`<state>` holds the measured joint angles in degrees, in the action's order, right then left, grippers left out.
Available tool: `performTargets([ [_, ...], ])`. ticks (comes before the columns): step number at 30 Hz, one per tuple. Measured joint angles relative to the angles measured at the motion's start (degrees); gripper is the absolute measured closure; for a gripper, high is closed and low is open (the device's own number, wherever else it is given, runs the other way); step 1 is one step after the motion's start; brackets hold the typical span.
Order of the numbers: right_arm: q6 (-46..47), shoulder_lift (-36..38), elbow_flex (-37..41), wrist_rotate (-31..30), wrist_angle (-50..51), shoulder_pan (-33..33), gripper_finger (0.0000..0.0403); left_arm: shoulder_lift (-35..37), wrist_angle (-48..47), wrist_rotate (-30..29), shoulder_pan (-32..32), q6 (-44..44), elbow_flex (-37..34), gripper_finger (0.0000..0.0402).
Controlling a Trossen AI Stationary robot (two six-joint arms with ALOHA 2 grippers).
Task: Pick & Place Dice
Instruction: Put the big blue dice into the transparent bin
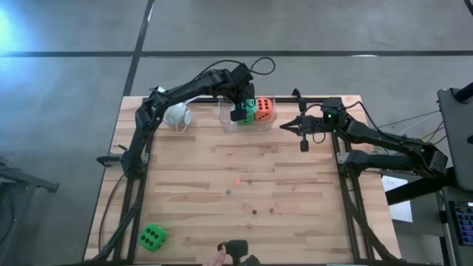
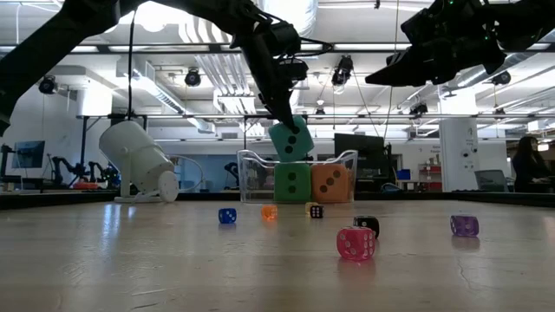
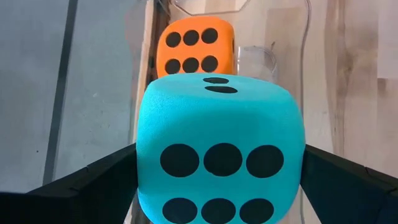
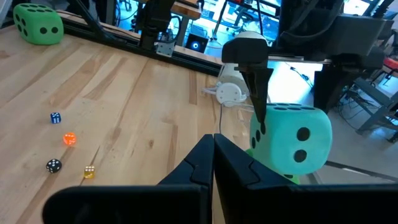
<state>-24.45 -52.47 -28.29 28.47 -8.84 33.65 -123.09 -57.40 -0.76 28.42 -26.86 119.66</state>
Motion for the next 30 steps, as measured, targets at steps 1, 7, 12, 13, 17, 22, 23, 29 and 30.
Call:
performTargets([
  [1,0.00,0.00,0.00,0.00,0.00,0.00,0.0394,0.00,-0.05,0.05,0.00,0.01,0.00,0.0002],
  [7,0.00,0.00,0.00,0.00,0.00,0.00,0.0394,0.00,-0.12,0.36,-0.04,0.04,0.00,0.0002],
  [12,0.00,0.00,0.00,0.00,0.00,0.00,0.0394,0.00,-0.16,0.38,-0.04,1.19,0.00,0.0002],
  [13,0.00,0.00,0.00,0.00,0.00,0.00,0.0394,0.00,-0.16,0.38,-0.04,1.21,0.00,0.0002],
  [17,0.00,0.00,0.00,0.00,0.00,0.00,0.0394,0.00,0.31,0.38,-0.04,0.51,0.00,0.0002],
  [22,0.00,-0.02,0.00,0.00,0.00,0.00,0.0394,0.00,0.54,0.36,-0.15,0.31,0.00,0.0002],
  [23,0.00,-0.02,0.00,-0.02,0.00,0.00,0.0394,0.00,0.54,0.37,-0.17,0.35,0.00,0.0002],
  [29,0.00,-0.01,0.00,0.00,0.00,0.00,0.0394,0.00,0.54,0.38,-0.22,1.13,0.00,0.0002],
  [30,0.00,-0.01,0.00,0.00,-0.01,-0.01,0.0394,0.00,0.54,0.36,-0.22,1.15,0.00,0.0002],
])
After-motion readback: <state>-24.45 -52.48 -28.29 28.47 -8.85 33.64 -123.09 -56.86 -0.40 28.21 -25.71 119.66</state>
